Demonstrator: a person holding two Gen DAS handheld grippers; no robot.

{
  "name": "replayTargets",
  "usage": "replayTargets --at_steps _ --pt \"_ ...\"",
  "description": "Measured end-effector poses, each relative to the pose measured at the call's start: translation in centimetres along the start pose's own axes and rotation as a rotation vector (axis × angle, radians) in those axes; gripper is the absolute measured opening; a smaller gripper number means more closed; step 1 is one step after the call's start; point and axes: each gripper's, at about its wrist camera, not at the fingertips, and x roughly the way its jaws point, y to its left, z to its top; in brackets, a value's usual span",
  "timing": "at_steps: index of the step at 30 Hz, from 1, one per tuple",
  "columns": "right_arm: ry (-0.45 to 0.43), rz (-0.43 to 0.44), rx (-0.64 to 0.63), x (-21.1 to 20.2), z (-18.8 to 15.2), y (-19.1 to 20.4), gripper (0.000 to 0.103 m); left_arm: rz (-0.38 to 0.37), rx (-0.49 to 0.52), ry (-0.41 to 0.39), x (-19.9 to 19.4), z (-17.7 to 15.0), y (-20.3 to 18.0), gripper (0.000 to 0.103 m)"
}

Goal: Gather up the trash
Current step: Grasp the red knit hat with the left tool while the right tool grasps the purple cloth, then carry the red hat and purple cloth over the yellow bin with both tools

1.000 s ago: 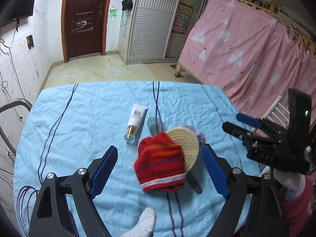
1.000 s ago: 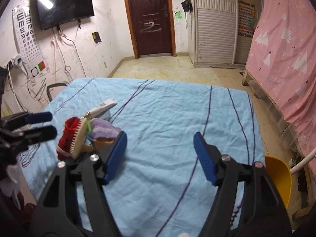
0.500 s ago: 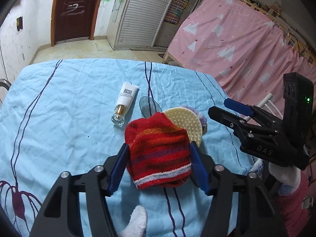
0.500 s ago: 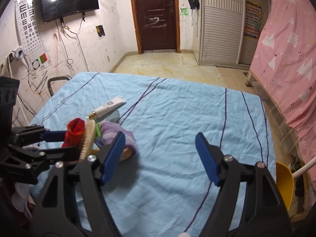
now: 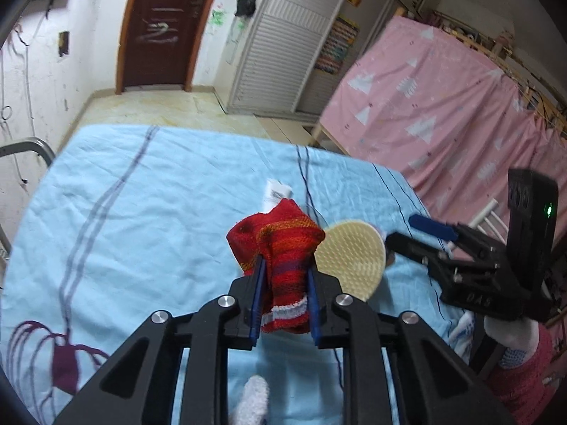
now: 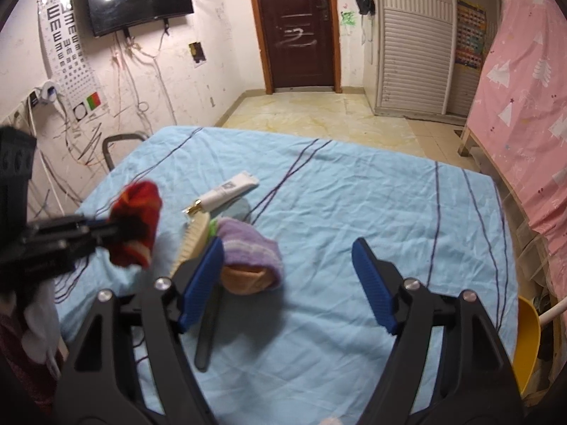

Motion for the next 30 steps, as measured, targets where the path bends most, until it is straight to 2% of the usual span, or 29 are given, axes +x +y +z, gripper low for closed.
replayTargets --at_steps 9,12,14,17,22,30 --pt "0.059 0.021 -0.044 1.7 -0.3 1.7 0.072 0.012 -0.033 -0.03 -1.7 0.5 1.1 0.012" --pt "0.075 0.039 -0.043 2.3 -0.3 2.0 0.06 0.02 -0.043 -0.031 -2.0 0.4 1.6 0.012" --pt "0.087 0.057 -0.045 2.8 -0.4 2.2 0.044 0.028 -0.044 -0.032 -2.1 0.4 1.7 0.012" --pt "0.094 0.079 -0.055 3.1 -0.6 2.7 0.033 0.035 -0.04 -0.034 -2.2 0.4 1.5 0.012" --pt "0.06 0.087 -0.039 2.1 -0.6 2.3 0.026 0.043 -0.026 -0.041 -2.5 0.4 0.4 0.012" --pt "-0.051 0.053 0.014 -2.3 -0.5 -0.7 0.027 0.049 0.021 -0.059 -3.0 0.8 -2.0 0.012"
